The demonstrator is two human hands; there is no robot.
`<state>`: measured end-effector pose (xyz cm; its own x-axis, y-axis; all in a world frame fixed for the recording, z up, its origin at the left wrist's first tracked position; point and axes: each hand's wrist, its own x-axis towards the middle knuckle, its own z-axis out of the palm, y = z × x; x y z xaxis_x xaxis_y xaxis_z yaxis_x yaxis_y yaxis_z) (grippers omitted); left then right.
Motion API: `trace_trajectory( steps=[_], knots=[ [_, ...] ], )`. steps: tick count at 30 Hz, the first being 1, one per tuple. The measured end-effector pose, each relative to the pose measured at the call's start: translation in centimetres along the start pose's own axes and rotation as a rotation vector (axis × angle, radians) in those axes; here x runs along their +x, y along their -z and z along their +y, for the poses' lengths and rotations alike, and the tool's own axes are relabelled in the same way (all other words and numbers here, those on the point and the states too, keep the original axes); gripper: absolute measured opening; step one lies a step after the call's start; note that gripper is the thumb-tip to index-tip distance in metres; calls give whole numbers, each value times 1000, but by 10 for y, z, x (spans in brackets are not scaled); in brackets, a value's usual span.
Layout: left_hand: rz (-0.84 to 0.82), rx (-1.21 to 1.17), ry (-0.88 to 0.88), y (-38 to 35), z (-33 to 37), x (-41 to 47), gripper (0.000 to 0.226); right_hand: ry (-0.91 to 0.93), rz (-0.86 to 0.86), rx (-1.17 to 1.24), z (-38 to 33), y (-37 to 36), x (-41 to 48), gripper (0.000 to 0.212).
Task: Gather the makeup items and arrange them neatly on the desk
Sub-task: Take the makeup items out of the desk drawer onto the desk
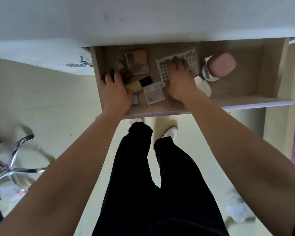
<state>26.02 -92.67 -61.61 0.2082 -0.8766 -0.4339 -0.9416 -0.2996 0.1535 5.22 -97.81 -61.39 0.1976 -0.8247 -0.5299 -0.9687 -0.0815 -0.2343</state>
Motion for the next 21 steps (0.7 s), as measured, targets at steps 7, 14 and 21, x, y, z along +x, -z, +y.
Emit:
trace_trajectory(
  steps=[7, 14, 21],
  knots=[
    [-103, -105, -145, -1, 1, 16, 76, 80, -77, -255, 13, 14, 51, 104],
    [-79, 142, -162, 2, -5, 48, 76, 93, -28, -349, 15, 14, 52, 83],
    [-53, 141, -307, 12, 23, 64, 68, 125, 58, -387, 17, 15, 34, 70]
  ],
)
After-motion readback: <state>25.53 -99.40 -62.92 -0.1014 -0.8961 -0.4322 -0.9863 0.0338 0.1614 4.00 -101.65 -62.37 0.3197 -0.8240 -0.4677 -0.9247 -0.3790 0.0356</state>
